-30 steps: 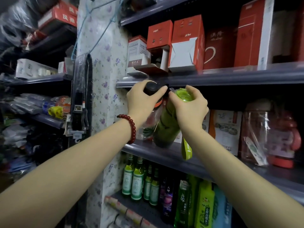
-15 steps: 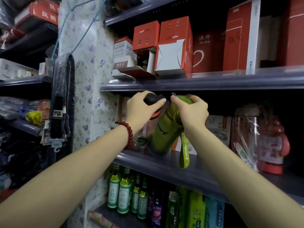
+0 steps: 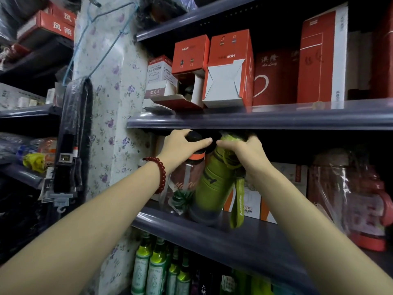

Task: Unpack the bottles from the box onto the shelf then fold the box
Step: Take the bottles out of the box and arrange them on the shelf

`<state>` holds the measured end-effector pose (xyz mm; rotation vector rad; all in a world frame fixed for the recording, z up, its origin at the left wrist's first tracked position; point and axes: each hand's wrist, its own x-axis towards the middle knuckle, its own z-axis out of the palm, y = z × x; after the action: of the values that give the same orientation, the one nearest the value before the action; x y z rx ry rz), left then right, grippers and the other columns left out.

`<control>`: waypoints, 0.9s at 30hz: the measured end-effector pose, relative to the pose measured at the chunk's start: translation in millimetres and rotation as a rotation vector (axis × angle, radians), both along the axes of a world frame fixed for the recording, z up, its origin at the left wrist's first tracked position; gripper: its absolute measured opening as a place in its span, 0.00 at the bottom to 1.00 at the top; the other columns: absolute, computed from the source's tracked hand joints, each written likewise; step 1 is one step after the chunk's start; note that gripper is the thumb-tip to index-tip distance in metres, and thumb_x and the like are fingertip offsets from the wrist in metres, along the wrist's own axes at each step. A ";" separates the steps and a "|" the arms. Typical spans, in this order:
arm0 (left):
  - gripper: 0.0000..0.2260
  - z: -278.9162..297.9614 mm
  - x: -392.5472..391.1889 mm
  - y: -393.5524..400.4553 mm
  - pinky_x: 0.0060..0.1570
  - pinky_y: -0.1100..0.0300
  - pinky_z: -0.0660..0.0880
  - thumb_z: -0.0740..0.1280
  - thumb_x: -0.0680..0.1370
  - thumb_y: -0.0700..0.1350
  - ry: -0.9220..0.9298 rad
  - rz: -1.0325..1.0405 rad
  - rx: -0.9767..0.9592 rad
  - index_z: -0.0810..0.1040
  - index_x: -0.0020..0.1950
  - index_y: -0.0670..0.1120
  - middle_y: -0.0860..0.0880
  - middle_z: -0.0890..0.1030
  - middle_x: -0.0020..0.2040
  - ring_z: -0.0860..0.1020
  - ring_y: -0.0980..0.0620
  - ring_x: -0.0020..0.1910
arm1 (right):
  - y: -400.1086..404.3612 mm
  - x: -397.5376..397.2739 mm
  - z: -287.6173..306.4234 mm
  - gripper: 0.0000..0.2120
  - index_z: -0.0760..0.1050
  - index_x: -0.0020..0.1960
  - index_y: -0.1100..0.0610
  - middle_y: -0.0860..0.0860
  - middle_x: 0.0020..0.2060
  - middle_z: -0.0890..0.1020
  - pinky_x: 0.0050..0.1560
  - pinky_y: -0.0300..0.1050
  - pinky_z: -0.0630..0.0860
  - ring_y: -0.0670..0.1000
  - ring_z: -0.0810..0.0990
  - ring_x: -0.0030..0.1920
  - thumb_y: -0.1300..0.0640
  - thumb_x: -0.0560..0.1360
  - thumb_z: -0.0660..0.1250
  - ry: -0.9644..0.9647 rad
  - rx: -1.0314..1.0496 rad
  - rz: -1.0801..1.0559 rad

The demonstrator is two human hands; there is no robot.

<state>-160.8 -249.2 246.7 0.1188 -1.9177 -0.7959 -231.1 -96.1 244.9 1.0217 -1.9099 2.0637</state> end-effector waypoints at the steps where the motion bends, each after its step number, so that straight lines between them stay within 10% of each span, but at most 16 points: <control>1: 0.14 1.4 -1.9 -2.7 0.42 0.68 0.73 0.74 0.68 0.58 0.007 -0.009 0.020 0.84 0.46 0.51 0.57 0.84 0.41 0.79 0.63 0.43 | -3.2 -0.7 -1.0 0.34 0.70 0.59 0.57 0.52 0.51 0.81 0.55 0.52 0.79 0.52 0.81 0.50 0.49 0.59 0.80 0.022 0.000 0.000; 4: 0.14 4.5 -6.2 -12.3 0.46 0.67 0.74 0.75 0.67 0.57 0.045 -0.037 0.065 0.84 0.48 0.51 0.57 0.84 0.43 0.80 0.62 0.46 | -15.7 -12.7 -9.6 0.47 0.72 0.62 0.52 0.49 0.53 0.83 0.56 0.53 0.80 0.52 0.83 0.51 0.35 0.48 0.80 0.069 -0.046 -0.084; 11: 0.26 5.5 -7.5 -43.5 0.60 0.54 0.76 0.74 0.61 0.64 -0.085 -0.153 0.050 0.82 0.54 0.53 0.57 0.85 0.50 0.81 0.57 0.52 | -30.6 -15.8 -31.0 0.41 0.69 0.65 0.47 0.44 0.55 0.81 0.63 0.52 0.75 0.49 0.79 0.58 0.34 0.57 0.76 0.154 -0.104 -0.064; 20: 0.36 10.1 11.1 -55.3 0.62 0.61 0.69 0.80 0.63 0.44 -0.328 -0.237 -0.096 0.68 0.68 0.51 0.55 0.78 0.60 0.75 0.57 0.59 | -43.8 -32.4 -39.0 0.45 0.69 0.64 0.48 0.44 0.54 0.82 0.62 0.55 0.76 0.47 0.81 0.56 0.38 0.51 0.80 0.208 -0.095 -0.064; 27: 0.39 -6.6 2.9 -63.0 0.58 0.57 0.74 0.77 0.55 0.62 -0.205 -0.099 -0.025 0.73 0.62 0.51 0.53 0.79 0.57 0.78 0.55 0.56 | -50.6 -40.6 -49.0 0.52 0.71 0.59 0.51 0.46 0.53 0.82 0.59 0.54 0.78 0.50 0.81 0.54 0.28 0.41 0.77 0.075 -0.149 -0.102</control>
<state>-157.9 -312.3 240.1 0.0934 -2.1397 -0.8522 -271.6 -146.7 196.0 0.9334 -1.7068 2.0455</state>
